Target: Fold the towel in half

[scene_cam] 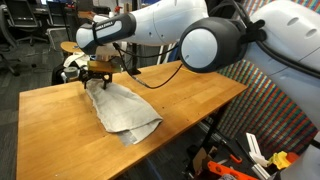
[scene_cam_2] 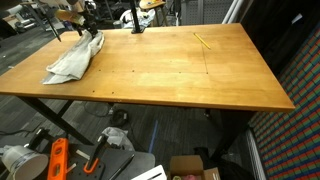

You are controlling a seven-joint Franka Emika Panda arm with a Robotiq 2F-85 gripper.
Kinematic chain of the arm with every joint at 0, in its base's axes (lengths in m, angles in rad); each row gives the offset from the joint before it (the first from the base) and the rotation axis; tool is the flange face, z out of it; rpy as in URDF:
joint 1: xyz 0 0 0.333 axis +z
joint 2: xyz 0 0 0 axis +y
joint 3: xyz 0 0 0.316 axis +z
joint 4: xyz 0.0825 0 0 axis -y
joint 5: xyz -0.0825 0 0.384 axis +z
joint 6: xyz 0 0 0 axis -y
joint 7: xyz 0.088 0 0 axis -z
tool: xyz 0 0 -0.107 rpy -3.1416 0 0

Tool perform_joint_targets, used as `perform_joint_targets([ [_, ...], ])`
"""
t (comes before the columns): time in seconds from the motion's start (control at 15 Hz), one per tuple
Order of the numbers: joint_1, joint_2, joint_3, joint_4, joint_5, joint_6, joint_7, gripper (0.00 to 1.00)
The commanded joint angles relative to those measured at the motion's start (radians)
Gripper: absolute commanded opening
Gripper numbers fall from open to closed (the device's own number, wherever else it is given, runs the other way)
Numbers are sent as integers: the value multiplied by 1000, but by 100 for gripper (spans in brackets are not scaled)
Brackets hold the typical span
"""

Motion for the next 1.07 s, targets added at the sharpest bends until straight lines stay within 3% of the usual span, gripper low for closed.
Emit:
perform_joint_targets([
  [0.0, 14, 72, -30, 117, -23, 12, 47, 100],
  [0.53, 3, 51, -118, 115, -91, -39, 58, 100],
  [1.0, -20, 13, -120, 76, -105, -108, -22, 100],
])
